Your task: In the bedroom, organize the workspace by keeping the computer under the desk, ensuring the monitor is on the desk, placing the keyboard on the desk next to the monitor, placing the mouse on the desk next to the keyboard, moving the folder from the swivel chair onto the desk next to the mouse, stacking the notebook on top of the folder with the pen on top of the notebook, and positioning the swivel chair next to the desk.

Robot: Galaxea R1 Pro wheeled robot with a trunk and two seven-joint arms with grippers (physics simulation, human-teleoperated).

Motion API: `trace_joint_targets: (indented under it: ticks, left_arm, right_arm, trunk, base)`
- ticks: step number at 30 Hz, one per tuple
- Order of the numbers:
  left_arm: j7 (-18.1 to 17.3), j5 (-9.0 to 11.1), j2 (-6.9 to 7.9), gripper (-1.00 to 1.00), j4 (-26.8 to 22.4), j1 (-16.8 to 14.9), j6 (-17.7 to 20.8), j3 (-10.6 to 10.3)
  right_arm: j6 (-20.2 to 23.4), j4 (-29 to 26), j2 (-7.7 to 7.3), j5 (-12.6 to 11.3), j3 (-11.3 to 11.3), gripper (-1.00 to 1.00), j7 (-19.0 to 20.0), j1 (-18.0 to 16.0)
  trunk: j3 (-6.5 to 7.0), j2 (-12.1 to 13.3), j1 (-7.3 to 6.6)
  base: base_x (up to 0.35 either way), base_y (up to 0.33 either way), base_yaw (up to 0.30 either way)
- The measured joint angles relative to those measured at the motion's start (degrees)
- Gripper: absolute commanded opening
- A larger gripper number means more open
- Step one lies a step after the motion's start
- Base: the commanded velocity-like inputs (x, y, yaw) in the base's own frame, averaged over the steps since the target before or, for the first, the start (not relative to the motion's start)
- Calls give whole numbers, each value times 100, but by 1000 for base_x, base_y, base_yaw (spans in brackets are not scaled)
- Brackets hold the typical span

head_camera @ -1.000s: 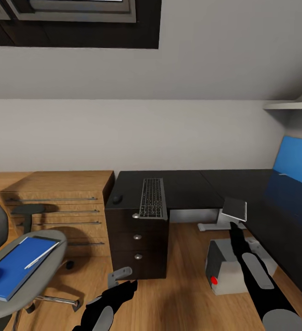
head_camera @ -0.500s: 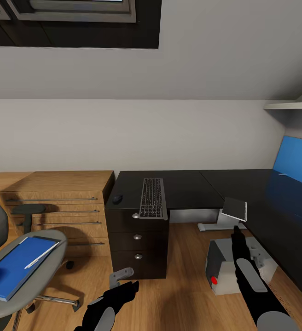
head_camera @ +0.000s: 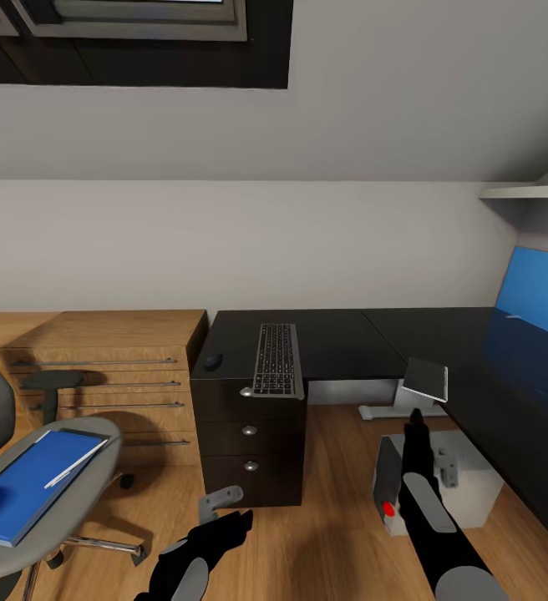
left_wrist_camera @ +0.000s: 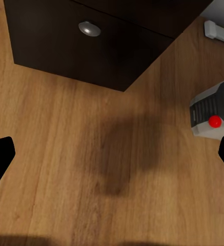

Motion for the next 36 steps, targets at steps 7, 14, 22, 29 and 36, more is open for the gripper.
trace_joint_targets:
  ticks: [7,14,22,29,36]
  left_arm:
    - [-24,1,7,100,0,9,-1,-92]
    - [-29,0,13,100,0,16,-1,-187]
    - [-37,0,14,100,0,18,-1,-212]
    - [-34,0,17,100,0,73,-1,-327]
    - [-23,6,17,100,24,94,-1,-370]
  right_arm:
    - [-101,13,17,-175,1,100,7,-1]
    - [-117,15,20,-211,-2,100,8,0]
    - [-114,15,6,-216,-7,100,5,0]
    - [-112,15,-5,-215,-14,100,2,0]
    - [-111,16,-16,-212,-22,100,1,0]
  trunk:
    - [0,0,0]
    - [0,0,-2]
    - [0,0,0]
    - [0,0,-2]
    - [0,0,-1]
  base:
    - [4,0,0]
    - [160,0,0]
    - [79,0,0]
    - [99,0,0]
    - [168,0,0]
